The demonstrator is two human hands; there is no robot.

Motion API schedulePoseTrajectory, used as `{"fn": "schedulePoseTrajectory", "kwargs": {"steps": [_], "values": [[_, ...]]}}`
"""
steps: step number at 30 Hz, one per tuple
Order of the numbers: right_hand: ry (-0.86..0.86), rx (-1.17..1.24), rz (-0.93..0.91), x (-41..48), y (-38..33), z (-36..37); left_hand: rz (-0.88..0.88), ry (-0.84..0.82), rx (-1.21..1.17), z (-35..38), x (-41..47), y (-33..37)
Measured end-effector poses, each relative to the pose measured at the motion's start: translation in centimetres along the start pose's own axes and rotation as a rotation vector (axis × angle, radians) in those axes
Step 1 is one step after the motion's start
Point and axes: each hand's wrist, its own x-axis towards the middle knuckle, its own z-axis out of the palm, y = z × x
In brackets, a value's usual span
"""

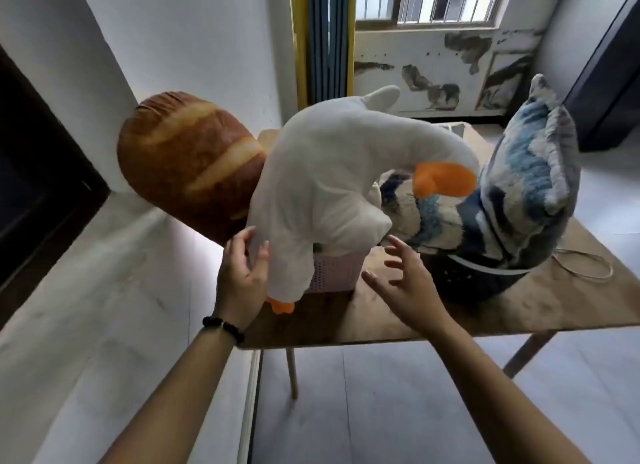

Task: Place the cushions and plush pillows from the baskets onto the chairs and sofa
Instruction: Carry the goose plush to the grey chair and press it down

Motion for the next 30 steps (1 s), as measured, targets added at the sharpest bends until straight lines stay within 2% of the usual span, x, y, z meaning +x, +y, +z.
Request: {"fn": "schedulePoseTrajectory", "kwargs": {"steps": [6, 10, 13, 15, 18, 21, 23, 26, 28, 30], "values": [[-0.114, 0.249, 0.057, 4.3, -3.8, 3.3, -0.078, -0.012, -0.032, 2.3, 6.1, -0.6], [-0.098, 0.606, 0.131, 5.8, -6.6, 3.9, -0.122, -0.043, -0.097, 1.9, 7.8, -1.0], [-0.156, 0.853, 0.209, 6.5, -8.5, 3.0, -0.132, -0.057, -0.162, 0.6, 8.2, -0.1], [-0.173, 0.925, 0.207, 6.7, -9.9, 2.2, -0.191, -0.05, -0.277, -0.8, 8.8, 0.9], [-0.171, 1.05, 0.146, 6.1, -12.6, 0.5, -0.352, -0.105, -0.588, -2.8, 9.1, 3.7], [-0.178, 1.157, 0.023, 4.7, -14.7, -1.7, -0.389, -0.364, -0.825, -3.9, 8.3, 6.4], [-0.173, 1.124, -0.068, 3.5, -15.3, -3.2, -0.364, -0.453, -0.912, -3.6, 7.7, 7.8], [-0.02, 0.952, -0.1, 1.6, -15.8, -5.0, -0.255, -0.527, -1.004, -2.7, 6.3, 10.6], [0.086, 0.838, -0.08, -0.4, -16.0, -6.3, -0.148, -0.608, -0.974, -1.6, 5.2, 12.8], [0.17, 0.753, -0.056, -2.8, -15.6, -8.0, -0.016, -0.576, -0.928, 0.2, 4.3, 14.6]]}}
